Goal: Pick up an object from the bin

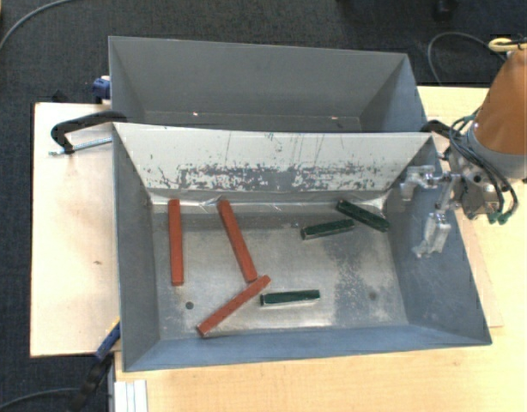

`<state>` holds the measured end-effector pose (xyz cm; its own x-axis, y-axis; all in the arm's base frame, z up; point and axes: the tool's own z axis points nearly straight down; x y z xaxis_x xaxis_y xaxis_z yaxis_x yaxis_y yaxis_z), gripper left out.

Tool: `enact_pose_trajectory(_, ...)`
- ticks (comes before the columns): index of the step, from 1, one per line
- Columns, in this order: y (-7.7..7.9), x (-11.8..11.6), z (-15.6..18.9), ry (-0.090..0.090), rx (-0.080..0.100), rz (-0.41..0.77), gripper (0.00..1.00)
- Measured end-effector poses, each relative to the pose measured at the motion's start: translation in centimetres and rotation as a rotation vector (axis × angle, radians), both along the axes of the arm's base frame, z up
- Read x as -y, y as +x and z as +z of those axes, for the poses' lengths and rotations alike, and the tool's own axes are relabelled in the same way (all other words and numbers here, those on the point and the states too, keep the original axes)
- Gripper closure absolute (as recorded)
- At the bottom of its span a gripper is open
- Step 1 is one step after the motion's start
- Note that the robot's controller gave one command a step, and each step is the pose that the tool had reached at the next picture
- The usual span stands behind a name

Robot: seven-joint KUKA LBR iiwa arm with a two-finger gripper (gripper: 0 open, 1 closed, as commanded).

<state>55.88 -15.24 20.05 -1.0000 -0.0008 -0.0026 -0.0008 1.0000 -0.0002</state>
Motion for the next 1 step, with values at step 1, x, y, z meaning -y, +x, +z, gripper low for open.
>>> enact_pose_trajectory(1,1.66,-6.33,-8.82,0.005,-0.006,-0.269,0.0)
